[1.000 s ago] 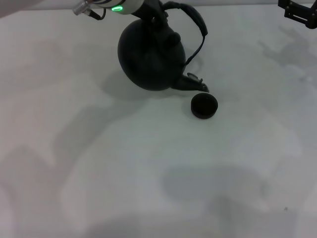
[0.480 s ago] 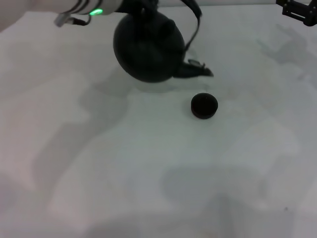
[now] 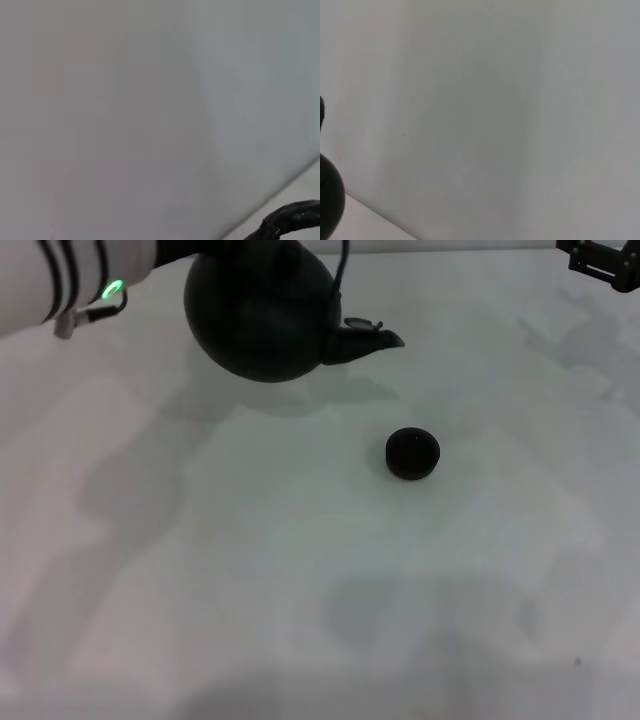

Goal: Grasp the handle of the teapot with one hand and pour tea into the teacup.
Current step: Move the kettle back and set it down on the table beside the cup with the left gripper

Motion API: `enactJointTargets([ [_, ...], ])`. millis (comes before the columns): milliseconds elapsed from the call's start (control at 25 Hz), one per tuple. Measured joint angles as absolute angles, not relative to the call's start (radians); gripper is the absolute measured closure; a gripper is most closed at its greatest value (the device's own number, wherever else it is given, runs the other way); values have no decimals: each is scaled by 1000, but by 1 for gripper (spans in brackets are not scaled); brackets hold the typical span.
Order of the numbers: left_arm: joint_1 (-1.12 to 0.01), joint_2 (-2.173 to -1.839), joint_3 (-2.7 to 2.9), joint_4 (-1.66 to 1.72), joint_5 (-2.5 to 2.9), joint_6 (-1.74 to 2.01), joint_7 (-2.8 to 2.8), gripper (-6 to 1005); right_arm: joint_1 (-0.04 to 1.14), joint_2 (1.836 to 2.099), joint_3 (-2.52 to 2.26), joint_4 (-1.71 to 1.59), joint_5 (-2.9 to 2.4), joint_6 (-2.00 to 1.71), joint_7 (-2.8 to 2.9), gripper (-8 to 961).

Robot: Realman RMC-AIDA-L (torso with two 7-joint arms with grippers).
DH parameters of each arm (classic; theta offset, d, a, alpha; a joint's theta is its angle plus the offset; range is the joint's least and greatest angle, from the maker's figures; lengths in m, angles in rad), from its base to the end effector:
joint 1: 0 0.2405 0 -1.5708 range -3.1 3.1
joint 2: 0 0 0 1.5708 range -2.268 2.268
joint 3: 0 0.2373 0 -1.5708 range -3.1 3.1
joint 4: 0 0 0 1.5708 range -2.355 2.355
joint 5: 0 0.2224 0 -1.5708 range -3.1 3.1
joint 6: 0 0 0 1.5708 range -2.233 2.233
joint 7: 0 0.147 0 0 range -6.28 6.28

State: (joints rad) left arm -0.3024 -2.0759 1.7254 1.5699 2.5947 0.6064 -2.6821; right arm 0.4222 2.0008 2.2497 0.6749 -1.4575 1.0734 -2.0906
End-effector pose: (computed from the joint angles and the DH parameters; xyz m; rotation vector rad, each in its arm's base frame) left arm -0.1150 0.3840 0.0070 -2.1774 -0.4831 -0.2601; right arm 0.2920 0.3852 0.0702 -2.1525 0.3809 0.5597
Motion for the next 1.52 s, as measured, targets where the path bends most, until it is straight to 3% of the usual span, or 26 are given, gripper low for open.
enactJointTargets([
  [440,-215,-2074,1709,1439,2102,440,-2329,875,425,1990,2249,675,-1457,1066,-2079,112],
  [1520,-279,-2073,1635,1113,1599,546,-1720,876,430,1993,2247,675,-1460,1061,-2088,112],
])
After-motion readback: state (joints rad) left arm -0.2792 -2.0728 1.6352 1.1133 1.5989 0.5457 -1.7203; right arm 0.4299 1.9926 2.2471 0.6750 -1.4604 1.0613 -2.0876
